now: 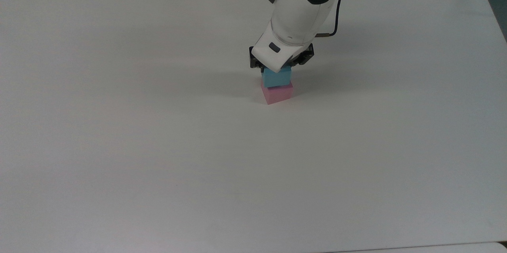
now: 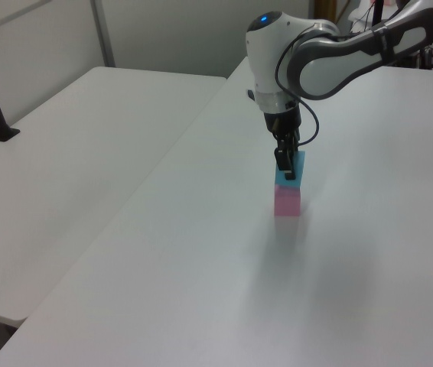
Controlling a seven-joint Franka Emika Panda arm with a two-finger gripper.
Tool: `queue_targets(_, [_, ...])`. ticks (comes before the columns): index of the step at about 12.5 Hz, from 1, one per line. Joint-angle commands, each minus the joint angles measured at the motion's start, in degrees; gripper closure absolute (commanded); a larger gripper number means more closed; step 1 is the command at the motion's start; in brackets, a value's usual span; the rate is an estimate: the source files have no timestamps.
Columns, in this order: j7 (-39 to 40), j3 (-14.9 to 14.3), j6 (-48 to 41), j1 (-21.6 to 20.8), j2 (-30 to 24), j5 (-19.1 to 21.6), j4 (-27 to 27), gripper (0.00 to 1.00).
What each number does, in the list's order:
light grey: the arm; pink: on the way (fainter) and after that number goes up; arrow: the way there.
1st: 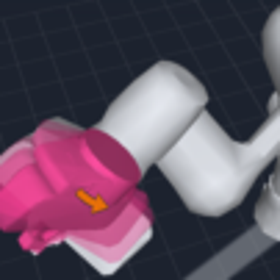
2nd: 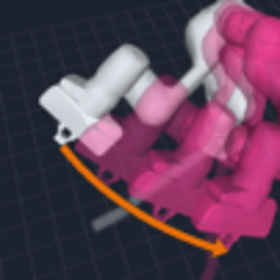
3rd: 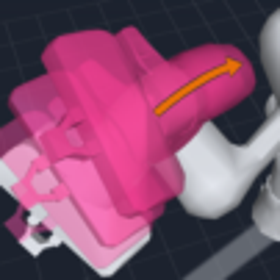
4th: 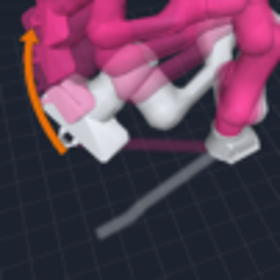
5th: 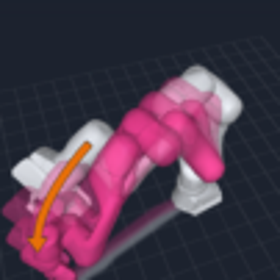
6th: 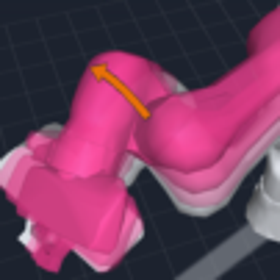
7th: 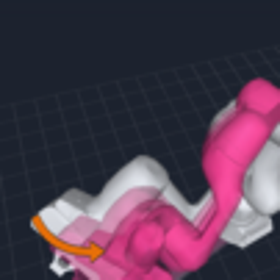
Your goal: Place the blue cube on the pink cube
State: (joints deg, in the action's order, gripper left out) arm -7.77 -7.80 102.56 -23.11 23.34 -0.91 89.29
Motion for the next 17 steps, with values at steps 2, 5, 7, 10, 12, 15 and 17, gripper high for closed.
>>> queue_targets(2, [-0.75, -0.38, 1.5, -0.88, 1.36, -1.11, -0.69, 0.32])
queue_targets(5, [-0.75, -0.38, 1.5, -0.88, 1.36, -1.64, -0.34, 0.0])
queue_targets(7, [-0.75, -0.38, 1.32, -0.88, 1.1, -1.56, -0.43, 0.0])
queue_targets(10, [-0.93, 1.19, 0.53, 1.21, -3.27, -1.47, -0.78, 0.0])
queue_targets(12, [-1.98, 8.29, -1.04, 9.45, -8.28, -2.25, -0.69, 0.0])
queue_targets(15, [-1.64, 12.8, -5.6, 18.69, -14.35, -3.14, -0.26, 0.0])
queue_targets(17, [3.96, 12.9, -6.59, 23.96, -18.39, -2.61, 1.23, 0.0])
